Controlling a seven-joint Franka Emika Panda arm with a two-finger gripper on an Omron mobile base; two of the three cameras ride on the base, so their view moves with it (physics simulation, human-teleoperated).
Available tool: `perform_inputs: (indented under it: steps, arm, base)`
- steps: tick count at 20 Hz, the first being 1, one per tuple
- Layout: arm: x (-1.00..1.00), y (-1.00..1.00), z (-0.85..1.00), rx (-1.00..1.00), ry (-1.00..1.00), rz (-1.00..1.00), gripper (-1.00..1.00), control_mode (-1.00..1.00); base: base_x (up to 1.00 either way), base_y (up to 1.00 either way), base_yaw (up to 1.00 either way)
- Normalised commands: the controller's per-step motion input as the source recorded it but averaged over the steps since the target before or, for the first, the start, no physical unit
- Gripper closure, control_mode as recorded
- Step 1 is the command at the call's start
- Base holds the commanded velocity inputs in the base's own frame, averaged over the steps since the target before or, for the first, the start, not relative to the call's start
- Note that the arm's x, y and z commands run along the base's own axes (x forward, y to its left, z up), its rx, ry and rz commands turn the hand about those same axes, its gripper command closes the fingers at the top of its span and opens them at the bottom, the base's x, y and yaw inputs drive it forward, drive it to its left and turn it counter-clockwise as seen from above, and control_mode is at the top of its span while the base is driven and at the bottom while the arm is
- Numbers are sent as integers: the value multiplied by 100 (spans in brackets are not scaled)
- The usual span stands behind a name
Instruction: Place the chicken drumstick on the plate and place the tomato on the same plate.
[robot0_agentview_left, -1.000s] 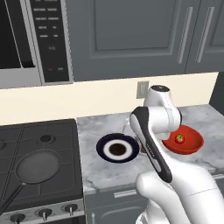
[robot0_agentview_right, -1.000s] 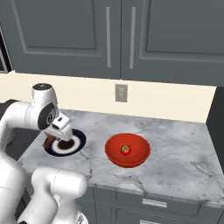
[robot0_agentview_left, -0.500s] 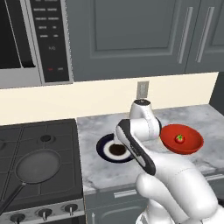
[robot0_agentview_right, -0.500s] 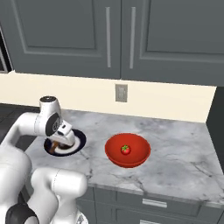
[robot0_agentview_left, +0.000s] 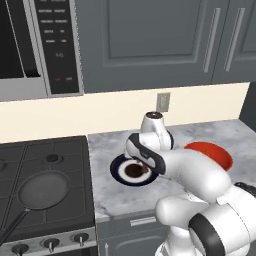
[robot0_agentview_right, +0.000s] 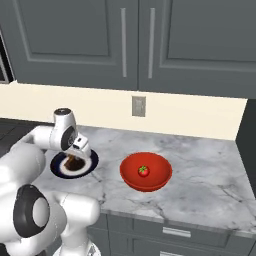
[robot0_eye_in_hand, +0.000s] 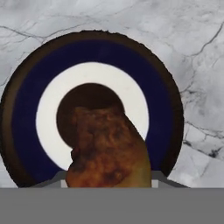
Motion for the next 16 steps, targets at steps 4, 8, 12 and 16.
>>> perform_inputs:
  steps: [4, 8, 12, 16]
  arm:
    - [16, 26, -5, 0, 0, 0, 100, -100]
    - [9, 26, -29, -1, 0, 0, 100, -100]
    - [14, 10, -45, -2, 0, 0, 100, -100]
    - [22, 0, -33, -1, 0, 0, 100, -100]
  base:
    - [0, 0, 0]
    - [0, 0, 0]
    - [0, 0, 0]
    - [0, 0, 0]
